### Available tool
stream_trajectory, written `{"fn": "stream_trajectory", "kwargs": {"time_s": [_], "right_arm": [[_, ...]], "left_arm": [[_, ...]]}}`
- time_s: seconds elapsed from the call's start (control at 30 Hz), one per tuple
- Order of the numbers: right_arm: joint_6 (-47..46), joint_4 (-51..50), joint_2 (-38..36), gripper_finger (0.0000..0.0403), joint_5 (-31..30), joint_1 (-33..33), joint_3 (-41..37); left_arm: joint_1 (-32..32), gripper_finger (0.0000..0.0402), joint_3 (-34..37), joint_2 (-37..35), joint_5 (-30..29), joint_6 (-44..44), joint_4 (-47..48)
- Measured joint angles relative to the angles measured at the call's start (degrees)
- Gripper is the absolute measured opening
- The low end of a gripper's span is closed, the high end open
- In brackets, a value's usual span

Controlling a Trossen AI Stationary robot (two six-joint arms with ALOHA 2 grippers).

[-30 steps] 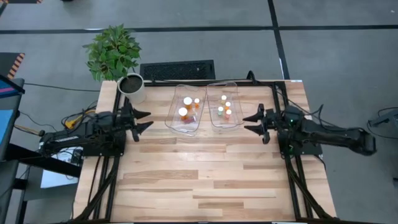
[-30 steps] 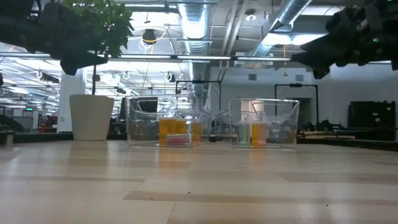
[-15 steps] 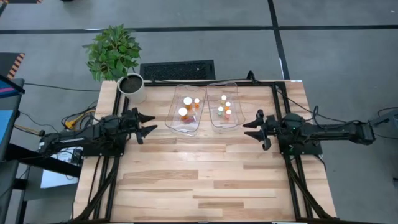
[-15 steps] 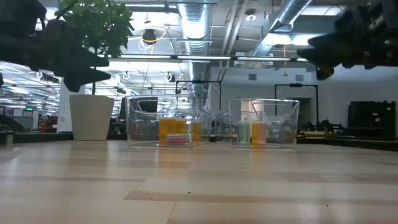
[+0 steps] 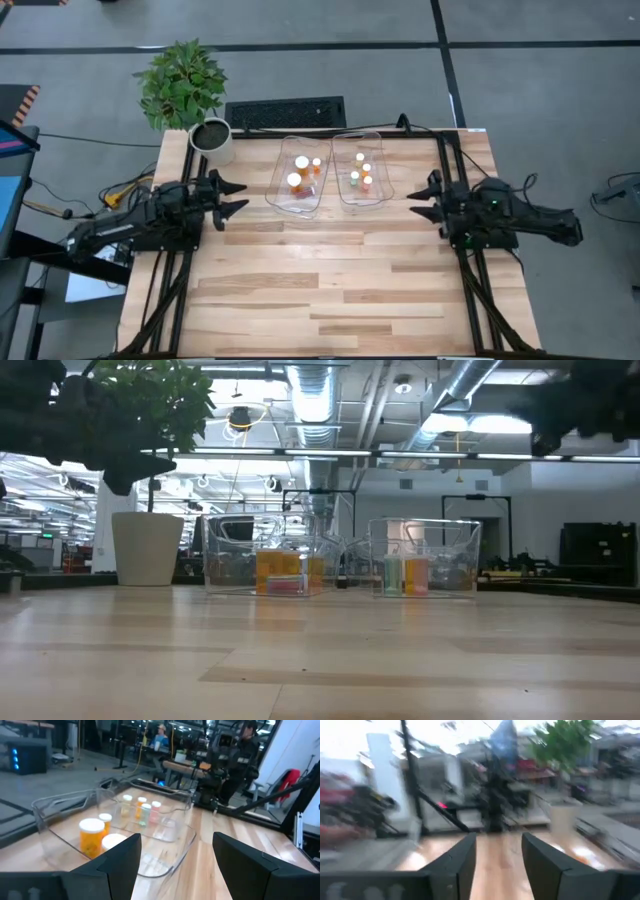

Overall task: Pick and place medicine bottles into bin by pill shape (circle, oval)
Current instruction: Return to Home Position

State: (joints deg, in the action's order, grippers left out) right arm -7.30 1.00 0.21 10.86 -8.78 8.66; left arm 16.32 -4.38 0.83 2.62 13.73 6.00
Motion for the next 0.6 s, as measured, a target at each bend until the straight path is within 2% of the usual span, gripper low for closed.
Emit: {"fn": "stream_trajectory", "kwargs": {"time_s": [0.07,0.17,0.23,0.43,0.6], "right_arm": [[2.09,-0.50,0.12,0.0171,-1.16,0.00,-1.39],[3.13,6.15,1.07,0.0169,-1.98,0.02,-5.43],[3.34,6.85,0.79,0.0167,-2.20,0.02,-8.13],[4.70,5.52,0.00,0.0160,-2.35,0.00,-8.19],[4.81,4.48,0.08,0.0155,-5.53,-0.07,-8.21]], "left_arm": [[0.65,0.0240,0.34,-0.52,0.21,-0.50,0.25],[1.28,0.0240,1.07,-0.56,0.15,-0.52,0.06],[1.53,0.0240,1.16,-0.65,0.65,-0.80,-0.26],[1.68,0.0240,1.18,-0.05,1.15,-2.59,-0.32],[1.68,0.0240,1.20,0.01,1.10,-4.65,-0.32]]}}
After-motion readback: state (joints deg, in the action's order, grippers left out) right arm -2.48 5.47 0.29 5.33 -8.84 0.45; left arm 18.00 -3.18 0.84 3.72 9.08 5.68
